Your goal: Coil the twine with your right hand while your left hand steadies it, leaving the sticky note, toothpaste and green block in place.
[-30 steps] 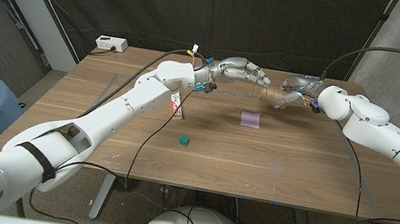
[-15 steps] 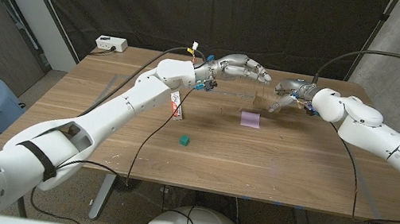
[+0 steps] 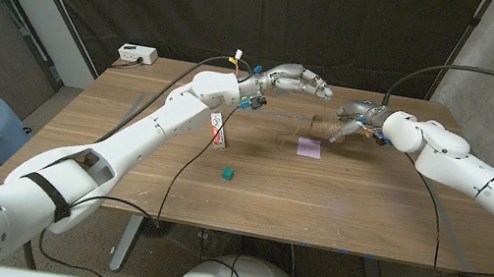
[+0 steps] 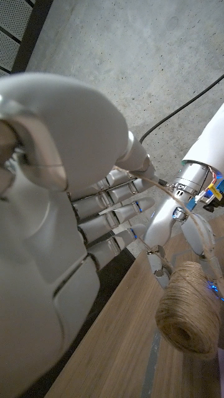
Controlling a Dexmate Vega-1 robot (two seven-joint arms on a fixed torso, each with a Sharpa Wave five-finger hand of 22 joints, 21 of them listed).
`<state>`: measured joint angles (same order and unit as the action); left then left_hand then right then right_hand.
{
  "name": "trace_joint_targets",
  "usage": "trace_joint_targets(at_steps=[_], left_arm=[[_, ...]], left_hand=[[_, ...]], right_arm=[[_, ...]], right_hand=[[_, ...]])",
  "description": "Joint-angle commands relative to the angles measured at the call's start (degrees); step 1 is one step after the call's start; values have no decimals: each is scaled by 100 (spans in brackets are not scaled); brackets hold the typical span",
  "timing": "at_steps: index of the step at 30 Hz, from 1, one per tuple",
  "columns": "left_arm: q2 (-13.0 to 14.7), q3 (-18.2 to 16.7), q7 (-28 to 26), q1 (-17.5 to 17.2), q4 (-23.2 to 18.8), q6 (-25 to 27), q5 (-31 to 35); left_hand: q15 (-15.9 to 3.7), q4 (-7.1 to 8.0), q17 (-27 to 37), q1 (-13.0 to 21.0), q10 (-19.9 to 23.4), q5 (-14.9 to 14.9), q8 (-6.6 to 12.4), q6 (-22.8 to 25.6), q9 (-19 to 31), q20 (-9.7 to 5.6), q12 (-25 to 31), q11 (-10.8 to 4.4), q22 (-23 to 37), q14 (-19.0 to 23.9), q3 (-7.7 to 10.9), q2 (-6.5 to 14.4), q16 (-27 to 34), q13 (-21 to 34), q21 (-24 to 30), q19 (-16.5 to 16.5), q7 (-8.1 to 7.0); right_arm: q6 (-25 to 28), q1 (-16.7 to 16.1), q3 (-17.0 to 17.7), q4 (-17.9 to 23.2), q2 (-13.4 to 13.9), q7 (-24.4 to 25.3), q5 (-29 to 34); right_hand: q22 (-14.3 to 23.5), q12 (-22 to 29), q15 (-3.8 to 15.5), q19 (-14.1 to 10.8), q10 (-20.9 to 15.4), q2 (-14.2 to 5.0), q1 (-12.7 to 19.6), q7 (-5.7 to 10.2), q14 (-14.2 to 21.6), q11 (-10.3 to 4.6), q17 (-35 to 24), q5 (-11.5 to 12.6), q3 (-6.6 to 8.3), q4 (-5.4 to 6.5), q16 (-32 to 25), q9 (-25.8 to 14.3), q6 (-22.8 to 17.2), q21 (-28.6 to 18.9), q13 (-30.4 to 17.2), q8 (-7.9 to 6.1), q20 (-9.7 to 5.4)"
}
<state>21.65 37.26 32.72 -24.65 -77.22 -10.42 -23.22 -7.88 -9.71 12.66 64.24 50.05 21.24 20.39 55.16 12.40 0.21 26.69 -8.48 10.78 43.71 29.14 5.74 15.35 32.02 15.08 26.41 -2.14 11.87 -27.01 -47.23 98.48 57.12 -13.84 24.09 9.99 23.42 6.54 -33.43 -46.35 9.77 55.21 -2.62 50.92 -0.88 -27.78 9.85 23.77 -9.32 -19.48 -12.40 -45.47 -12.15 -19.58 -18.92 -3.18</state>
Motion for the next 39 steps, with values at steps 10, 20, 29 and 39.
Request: trace_joint_targets(at_steps=[10,20,29,39], left_arm=[[-150,-32,54,133,424,-210,10],[-245,-65,42,204,601,-367,24],[-337,-87,95,312,749,-510,19],[-340,-91,67,365,784,-577,73]], left_hand=[[31,14,28,4,13,25,22,-23,9,5,-40,28,21,-19,-25,23,-6,29,27,-5,8],[27,12,34,9,14,28,30,-5,10,10,-54,15,21,-11,-29,23,-5,45,23,-15,3],[27,18,44,0,15,27,25,-18,10,6,-68,2,21,-17,-46,14,-4,59,23,-18,-6],[24,16,47,2,6,28,22,-27,11,4,-86,9,21,-32,-53,8,-14,75,18,-32,0]], right_arm=[[184,-270,143,587,275,20,6],[173,-384,218,826,371,40,-39],[57,-435,208,939,374,40,-30],[-61,-478,190,1008,371,21,-30]], right_hand=[[18,23,714,-45,-956,-949,886,1116,74,-903,-15,52,-33,23,43,-4,-1191,18,-25,-55,-479],[18,14,725,-55,-963,-953,895,1117,86,-901,-22,53,-45,18,63,-3,-1203,17,-25,-58,-481],[18,3,723,-56,-963,-958,895,1120,95,-900,-32,53,-59,20,80,-3,-1194,19,-25,-53,-479],[19,-1,720,-57,-970,-965,889,1123,100,-895,-40,55,-75,25,101,-3,-1183,20,-33,-47,-478]])
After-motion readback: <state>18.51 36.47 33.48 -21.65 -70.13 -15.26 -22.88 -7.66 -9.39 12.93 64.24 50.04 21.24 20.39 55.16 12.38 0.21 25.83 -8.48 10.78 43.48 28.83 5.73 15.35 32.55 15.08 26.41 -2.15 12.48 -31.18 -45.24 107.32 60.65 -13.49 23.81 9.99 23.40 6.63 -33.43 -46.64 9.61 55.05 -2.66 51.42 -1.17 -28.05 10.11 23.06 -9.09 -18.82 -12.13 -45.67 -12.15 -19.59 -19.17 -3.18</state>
